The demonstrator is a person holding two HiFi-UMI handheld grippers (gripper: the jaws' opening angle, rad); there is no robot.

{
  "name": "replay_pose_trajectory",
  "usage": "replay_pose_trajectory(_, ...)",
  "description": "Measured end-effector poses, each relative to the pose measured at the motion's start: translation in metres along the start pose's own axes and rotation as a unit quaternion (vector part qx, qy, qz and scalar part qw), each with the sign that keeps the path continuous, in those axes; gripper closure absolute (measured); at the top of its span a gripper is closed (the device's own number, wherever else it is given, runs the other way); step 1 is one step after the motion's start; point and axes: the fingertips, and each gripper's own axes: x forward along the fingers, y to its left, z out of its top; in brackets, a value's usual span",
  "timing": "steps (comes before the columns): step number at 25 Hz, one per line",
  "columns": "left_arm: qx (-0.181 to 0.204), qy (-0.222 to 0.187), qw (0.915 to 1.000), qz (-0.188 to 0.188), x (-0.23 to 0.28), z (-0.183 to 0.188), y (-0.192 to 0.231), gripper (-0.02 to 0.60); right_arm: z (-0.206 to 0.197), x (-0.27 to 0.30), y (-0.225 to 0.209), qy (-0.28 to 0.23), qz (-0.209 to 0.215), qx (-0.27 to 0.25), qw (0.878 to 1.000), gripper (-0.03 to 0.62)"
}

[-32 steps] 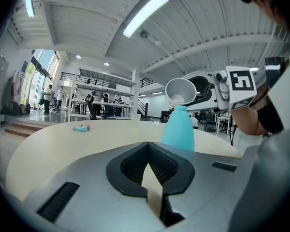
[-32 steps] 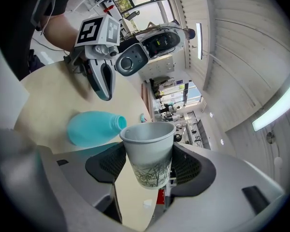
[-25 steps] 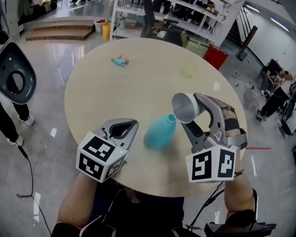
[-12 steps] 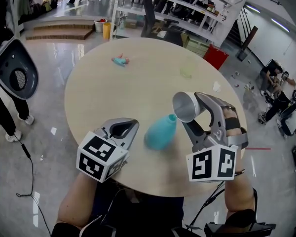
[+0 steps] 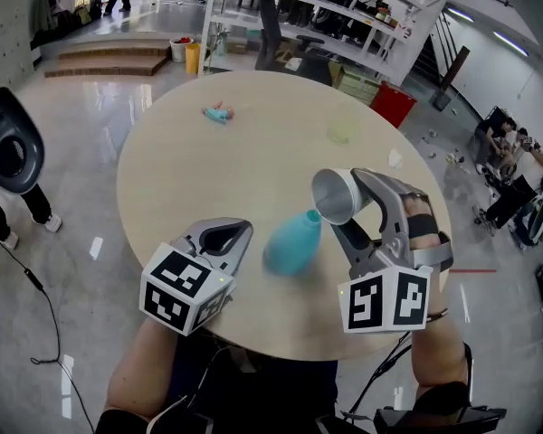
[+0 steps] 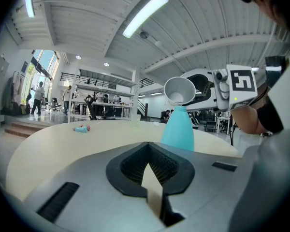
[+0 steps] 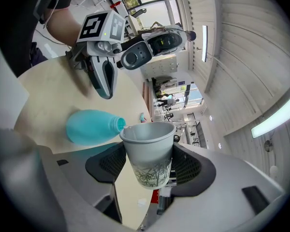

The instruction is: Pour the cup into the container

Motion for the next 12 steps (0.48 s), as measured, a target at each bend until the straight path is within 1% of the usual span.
replay_pose_trajectory(7,0.0,-0.002,1.0,0.0,0.0016,-0.0003,-0.0003,0.589,0.0012,0.0019,0.0014,-0.002,0.003,-0.002,1.0,0.29)
replay_pose_trajectory(12,0.001,-0.002,1.0,0.0,0.0007,-0.0015,0.0,0.589,0.0019,0.0017,0.0041,-0.013,0.003,0.025,1.0,0.29)
